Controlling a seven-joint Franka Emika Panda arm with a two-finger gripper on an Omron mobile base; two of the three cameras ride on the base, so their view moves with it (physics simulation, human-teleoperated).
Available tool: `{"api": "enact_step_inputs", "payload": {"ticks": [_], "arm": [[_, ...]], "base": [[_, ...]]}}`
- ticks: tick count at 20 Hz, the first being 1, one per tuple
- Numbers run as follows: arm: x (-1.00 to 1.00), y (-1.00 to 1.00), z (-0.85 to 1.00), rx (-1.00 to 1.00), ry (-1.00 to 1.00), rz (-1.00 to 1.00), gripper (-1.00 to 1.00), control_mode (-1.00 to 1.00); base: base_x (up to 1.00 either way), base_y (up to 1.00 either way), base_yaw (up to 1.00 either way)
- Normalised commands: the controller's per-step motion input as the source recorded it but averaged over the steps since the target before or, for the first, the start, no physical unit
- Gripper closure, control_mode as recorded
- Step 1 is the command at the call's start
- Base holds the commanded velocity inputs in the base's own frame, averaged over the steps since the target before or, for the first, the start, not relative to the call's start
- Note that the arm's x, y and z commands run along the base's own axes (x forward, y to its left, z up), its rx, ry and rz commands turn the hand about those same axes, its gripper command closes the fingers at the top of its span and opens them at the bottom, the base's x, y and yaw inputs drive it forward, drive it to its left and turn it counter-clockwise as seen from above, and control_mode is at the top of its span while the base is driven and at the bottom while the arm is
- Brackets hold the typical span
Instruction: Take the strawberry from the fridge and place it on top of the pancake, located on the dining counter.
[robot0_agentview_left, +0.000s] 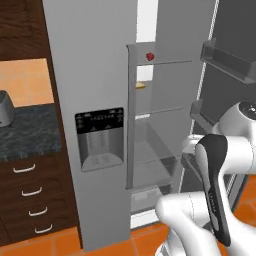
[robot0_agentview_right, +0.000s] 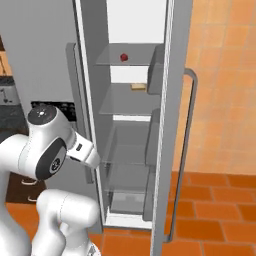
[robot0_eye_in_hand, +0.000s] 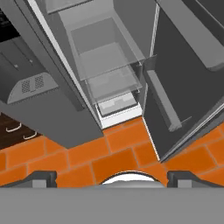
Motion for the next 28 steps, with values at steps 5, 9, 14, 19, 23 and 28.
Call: {"api": "enact_step_inputs", "payload": {"ticks": [5,9,14,19,23,28], "arm": [[0.0,0.0,0.0,0.0,0.0,0.0,-1.0,1.0],[0.0,0.0,0.0,0.0,0.0,0.0,-1.0,1.0],[0.0,0.0,0.0,0.0,0.0,0.0,-1.0,1.0],[0.0,0.0,0.0,0.0,0.0,0.0,-1.0,1.0],[0.0,0.0,0.0,0.0,0.0,0.0,-1.0,1.0],[0.0,0.0,0.0,0.0,0.0,0.0,-1.0,1.0]], "base": [[0.79,-0.04,0.0],[0.67,-0.05,0.0],[0.51,0.0,0.0],[0.3,-0.09,0.0],[0.45,-0.16,0.0],[0.44,-0.16,0.0]]}}
